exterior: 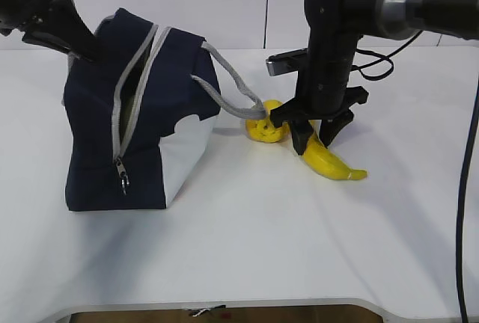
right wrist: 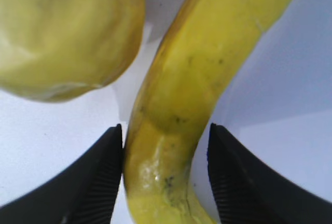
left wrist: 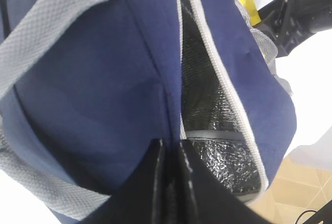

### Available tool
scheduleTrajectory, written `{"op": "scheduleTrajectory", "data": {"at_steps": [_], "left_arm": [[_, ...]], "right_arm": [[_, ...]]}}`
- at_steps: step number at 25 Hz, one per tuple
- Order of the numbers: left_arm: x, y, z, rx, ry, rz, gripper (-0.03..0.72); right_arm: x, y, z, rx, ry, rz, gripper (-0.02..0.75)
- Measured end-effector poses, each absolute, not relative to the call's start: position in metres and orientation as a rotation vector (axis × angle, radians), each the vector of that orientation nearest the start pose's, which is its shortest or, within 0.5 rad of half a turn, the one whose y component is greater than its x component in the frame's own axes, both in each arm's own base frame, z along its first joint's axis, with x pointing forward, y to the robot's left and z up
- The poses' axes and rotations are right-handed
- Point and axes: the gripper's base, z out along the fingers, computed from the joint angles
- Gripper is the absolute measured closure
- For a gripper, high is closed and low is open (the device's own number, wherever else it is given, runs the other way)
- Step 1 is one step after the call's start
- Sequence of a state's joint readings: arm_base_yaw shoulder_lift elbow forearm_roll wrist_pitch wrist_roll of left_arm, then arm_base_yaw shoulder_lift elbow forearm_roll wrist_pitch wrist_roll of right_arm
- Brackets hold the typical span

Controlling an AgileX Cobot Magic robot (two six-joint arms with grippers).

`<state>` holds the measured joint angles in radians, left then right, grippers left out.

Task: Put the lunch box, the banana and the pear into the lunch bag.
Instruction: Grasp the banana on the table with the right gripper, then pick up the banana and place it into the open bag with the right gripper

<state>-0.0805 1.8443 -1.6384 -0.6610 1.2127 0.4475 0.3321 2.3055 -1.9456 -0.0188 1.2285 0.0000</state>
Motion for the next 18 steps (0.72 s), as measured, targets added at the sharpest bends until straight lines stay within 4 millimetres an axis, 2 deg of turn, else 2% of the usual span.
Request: {"op": "scheduleTrajectory", "data": {"at_steps": [2, 7, 13, 15, 18], "left_arm": [[0.383, -0.083, 0.306, 0.487, 2.635, -0.823, 0.673], [0.383, -0.084, 0.306, 0.486, 2.634, -0.825, 0.673], [0.383, -0.084, 0.306, 0.486, 2.634, -0.825, 0.673], [0.383, -0.084, 0.306, 0.486, 2.634, -0.825, 0.673], [0.383, -0.084, 0.306, 0.486, 2.634, -0.825, 0.673]], "right_arm": [[0.446, 0.152, 0.170, -0.516, 3.026, -0.009, 0.318], [0.446, 0.152, 0.170, -0.518, 3.025, -0.016, 0.425], [0.448, 0.148, 0.172, -0.538, 3.009, -0.084, 0.433], [0.446, 0.147, 0.181, -0.534, 2.992, -0.081, 0.433], [0.442, 0.146, 0.209, -0.520, 2.933, -0.065, 0.433]]}}
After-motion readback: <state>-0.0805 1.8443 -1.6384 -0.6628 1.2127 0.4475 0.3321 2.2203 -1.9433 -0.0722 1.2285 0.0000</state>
